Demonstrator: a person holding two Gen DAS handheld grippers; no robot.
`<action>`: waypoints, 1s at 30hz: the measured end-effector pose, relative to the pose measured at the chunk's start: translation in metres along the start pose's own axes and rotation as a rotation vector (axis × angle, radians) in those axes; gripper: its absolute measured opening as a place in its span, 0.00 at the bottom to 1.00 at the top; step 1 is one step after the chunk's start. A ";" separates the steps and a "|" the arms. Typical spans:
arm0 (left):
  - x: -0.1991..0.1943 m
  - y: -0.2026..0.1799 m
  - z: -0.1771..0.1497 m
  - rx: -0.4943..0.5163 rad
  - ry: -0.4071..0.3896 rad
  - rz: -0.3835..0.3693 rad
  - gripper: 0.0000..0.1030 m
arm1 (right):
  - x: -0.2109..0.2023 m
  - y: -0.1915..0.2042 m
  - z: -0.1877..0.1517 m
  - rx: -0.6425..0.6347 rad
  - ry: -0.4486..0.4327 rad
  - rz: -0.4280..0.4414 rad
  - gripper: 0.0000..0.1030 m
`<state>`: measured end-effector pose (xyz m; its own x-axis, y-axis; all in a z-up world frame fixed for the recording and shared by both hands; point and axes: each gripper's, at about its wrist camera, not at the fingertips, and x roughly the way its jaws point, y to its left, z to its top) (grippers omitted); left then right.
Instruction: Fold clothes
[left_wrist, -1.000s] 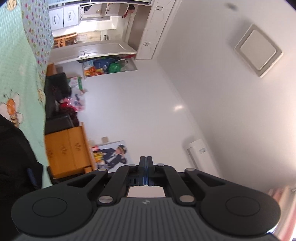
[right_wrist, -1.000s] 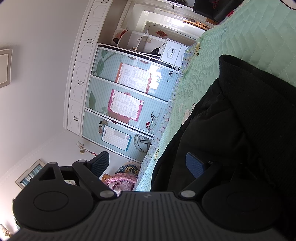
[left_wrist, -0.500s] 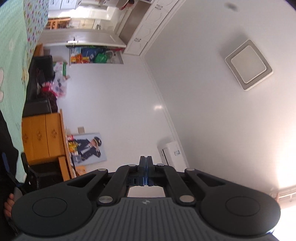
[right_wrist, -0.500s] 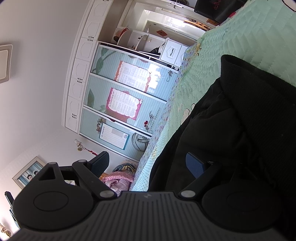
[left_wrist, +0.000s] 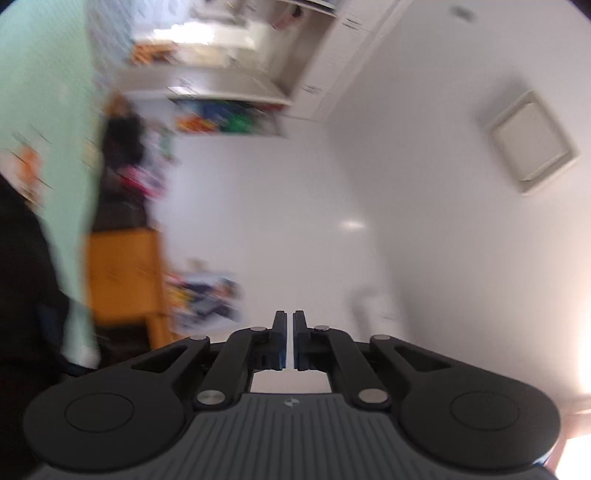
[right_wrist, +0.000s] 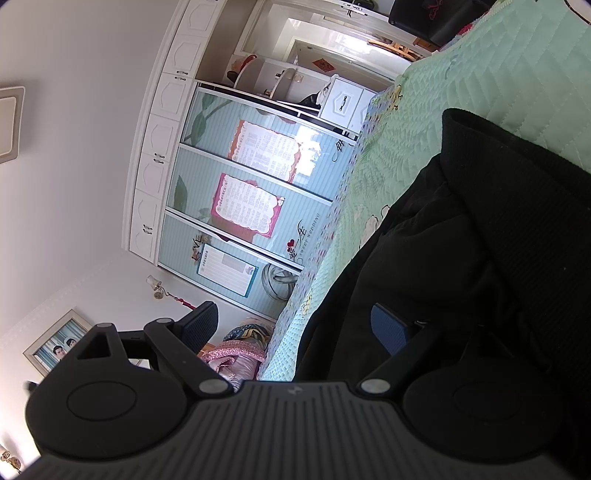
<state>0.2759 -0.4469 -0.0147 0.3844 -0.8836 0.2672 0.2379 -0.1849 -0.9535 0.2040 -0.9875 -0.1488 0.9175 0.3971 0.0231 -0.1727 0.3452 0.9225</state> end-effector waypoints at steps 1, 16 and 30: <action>-0.012 -0.001 0.004 0.026 -0.037 0.119 0.28 | 0.000 0.000 -0.001 0.000 0.000 0.000 0.88; -0.240 0.013 0.061 -0.191 -0.710 0.912 0.57 | 0.006 -0.002 -0.007 -0.060 -0.004 0.023 0.88; -0.176 -0.012 0.164 0.041 -0.585 1.035 0.61 | 0.007 0.130 -0.091 -0.182 0.030 0.030 1.00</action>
<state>0.3515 -0.2187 -0.0275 0.7571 -0.2724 -0.5938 -0.4005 0.5245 -0.7513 0.1557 -0.8627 -0.0639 0.9004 0.4337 0.0357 -0.2642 0.4795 0.8368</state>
